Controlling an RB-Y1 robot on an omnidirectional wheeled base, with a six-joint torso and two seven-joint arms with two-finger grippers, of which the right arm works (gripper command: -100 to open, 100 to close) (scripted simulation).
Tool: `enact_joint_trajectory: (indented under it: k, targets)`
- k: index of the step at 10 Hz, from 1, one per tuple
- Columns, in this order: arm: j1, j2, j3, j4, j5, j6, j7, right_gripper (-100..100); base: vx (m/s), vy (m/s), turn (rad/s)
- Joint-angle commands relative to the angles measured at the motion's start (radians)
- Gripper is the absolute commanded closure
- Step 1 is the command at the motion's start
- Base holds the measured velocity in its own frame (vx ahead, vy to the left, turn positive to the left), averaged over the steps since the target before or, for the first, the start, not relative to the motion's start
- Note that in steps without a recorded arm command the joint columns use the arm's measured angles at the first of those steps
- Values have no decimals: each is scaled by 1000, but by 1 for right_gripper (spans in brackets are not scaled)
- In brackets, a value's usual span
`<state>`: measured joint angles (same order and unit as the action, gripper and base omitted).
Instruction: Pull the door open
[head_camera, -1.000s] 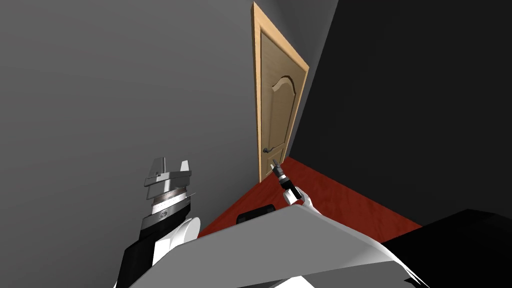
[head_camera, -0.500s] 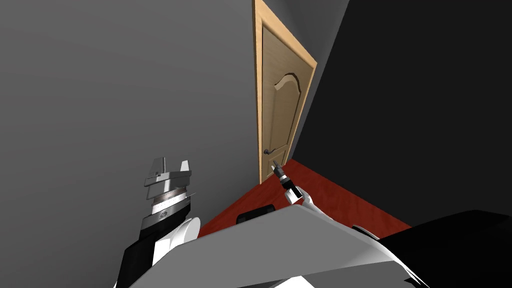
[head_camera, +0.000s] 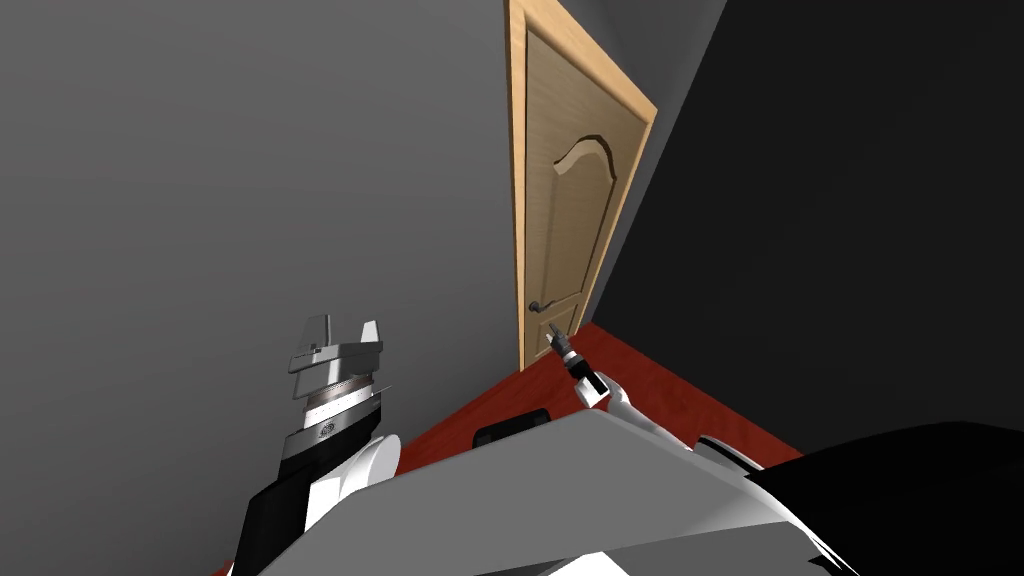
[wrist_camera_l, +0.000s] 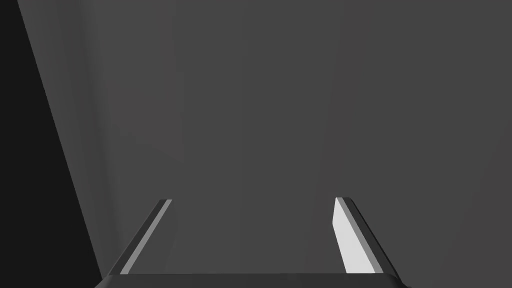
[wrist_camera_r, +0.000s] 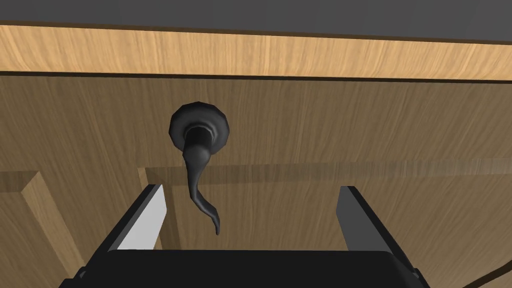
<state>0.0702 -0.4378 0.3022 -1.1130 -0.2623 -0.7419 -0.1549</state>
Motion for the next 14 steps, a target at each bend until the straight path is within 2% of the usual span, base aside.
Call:
enact_joint_trajectory:
  k: [1,3,5,6,11,12,13,14]
  targets:
    - [-20,-12,11,47,-5,-11,-8,-100,31,-112,126]
    - [-37,-28,21,91,-11,-20,-16,-100,37,-116,106]
    - [-66,-56,40,168,-21,-36,-30,-100,56,-137,187]
    - [-66,-56,40,168,-21,-36,-30,-100,34,-124,52]
    - [-102,-90,62,261,-34,-55,-47,-100,20,-74,87]
    - [-95,-86,59,245,-32,-53,-45,-100,10,-36,30]
    - [-91,-96,38,276,-41,-71,-56,-100,98,27,272]
    - [-89,-99,31,287,-44,-78,-60,-100,181,32,220]
